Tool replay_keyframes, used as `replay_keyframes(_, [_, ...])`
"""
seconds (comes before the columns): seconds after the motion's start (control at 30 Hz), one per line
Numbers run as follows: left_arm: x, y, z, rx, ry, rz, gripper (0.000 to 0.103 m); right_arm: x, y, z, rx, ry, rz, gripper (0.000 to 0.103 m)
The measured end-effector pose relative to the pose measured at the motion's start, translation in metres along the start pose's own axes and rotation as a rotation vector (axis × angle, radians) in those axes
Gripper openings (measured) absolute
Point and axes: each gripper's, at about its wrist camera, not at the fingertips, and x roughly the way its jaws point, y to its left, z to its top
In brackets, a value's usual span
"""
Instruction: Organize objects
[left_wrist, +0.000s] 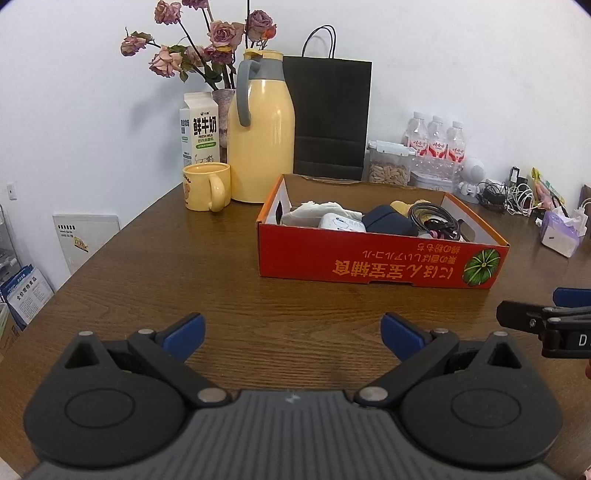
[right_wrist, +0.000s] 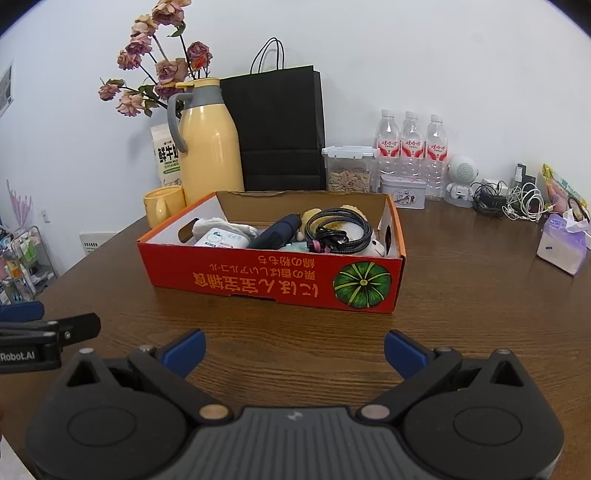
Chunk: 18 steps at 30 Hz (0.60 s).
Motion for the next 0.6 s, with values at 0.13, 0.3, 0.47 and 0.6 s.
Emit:
replay_keyframes(0.13, [-0.0007, -0.0002, -0.0013, 0.0, 0.005, 0.0, 0.103, -0.0009, 0.0005, 0.0002, 0.001, -0.001, 0.0, 0.103])
replay_keyframes(0.3, [-0.0009, -0.0016, -0.0009, 0.003, 0.006, -0.003, 0.103, -0.001, -0.0001, 0.0002, 0.003, -0.001, 0.0, 0.103])
replay_keyframes(0.47, [-0.0001, -0.0011, -0.0005, 0.004, 0.009, -0.004, 0.103, -0.0011, -0.0004, 0.0001, 0.003, 0.0, 0.001, 0.103])
replay_keyframes(0.6, [0.0, -0.0009, -0.0006, 0.005, 0.009, -0.003, 0.103, -0.001, -0.0007, 0.0, 0.003, 0.0, 0.0, 0.103])
